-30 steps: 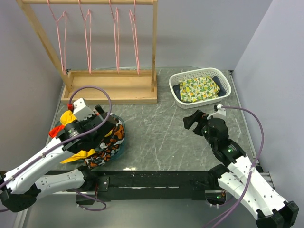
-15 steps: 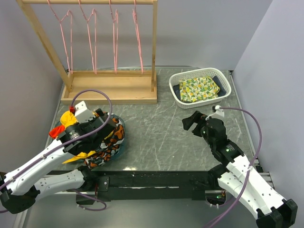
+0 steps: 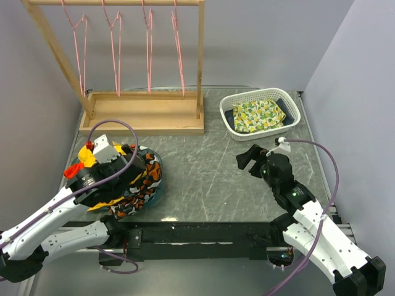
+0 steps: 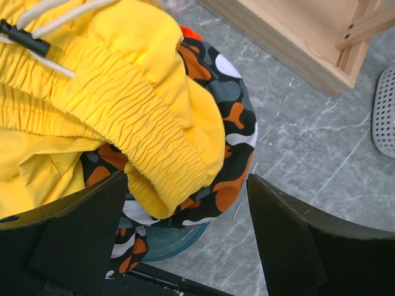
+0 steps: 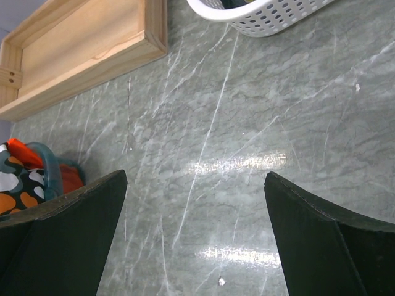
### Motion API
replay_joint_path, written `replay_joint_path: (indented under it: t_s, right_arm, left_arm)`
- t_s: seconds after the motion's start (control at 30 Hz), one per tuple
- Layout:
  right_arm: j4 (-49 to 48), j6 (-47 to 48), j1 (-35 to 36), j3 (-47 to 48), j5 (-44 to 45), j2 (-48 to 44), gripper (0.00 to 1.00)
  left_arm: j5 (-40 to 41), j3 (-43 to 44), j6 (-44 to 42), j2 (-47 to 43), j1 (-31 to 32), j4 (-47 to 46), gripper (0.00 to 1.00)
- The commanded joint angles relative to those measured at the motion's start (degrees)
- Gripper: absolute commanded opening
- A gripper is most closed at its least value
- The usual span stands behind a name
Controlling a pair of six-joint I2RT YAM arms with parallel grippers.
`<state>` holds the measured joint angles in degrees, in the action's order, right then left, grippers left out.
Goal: Place the shorts on the hanger
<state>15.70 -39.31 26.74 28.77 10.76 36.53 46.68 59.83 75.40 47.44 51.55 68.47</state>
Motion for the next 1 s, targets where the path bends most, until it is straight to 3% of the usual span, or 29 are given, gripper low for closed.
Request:
replay_joint_path:
  t_s: [0.0,0.3,0.43,0.53,0.57,0.63,0.67,0.73,0.97]
  right_arm:
    - [-3.1,-0.4,-0.2,-0.5,-1.0,0.9,1.0]
    - [-3.2,-0.8,-0.2,0.1,-1.9,1.6,1.0]
    - [-2.8,-0.7,-0.2,-0.1,-1.5,1.5,1.0]
    - [-2.6,-0.5,-0.2,-0.4,-1.5,1.2,1.0]
    - [-2.7,-0.4,-0.2,-0.4,-1.4,1.0,1.0]
    - [-2.2,-0.4,-0.2,-0.2,-1.6,0.9,1.0]
    - [-2.0,-0.2,-0.2,0.1,-1.6,0.6,1.0]
    - [-1.6,0.0,-0.2,0.4,-1.8,0.6,1.0]
    - [-2.7,0.2,-0.1,1.7,-4.0,1.3,1.0]
  left_arm:
    - [-1.6,-2.8,-1.4,-1.1,-0.2,-2.2,0.83]
    - [-0.4,-7.4,-3.3,0.7,-0.7,-15.9,0.65]
    - [1.6,-8.2,-2.5,4.0,-2.6,-16.5,0.58]
    - [4.6,-9.3,1.6,5.1,-3.5,-15.2,0.48]
    - [6.3,-9.4,2.6,4.8,-3.7,-14.6,0.37]
    - [7.9,-8.0,2.4,3.7,-4.2,-12.7,0.28]
    - [8.6,-6.8,1.4,2.1,-4.4,-12.3,0.12]
    - [10.7,-2.0,-2.1,0.4,-4.4,-10.8,0.01]
    - [15.0,18.1,-19.8,-4.7,-4.4,-14.3,0.01]
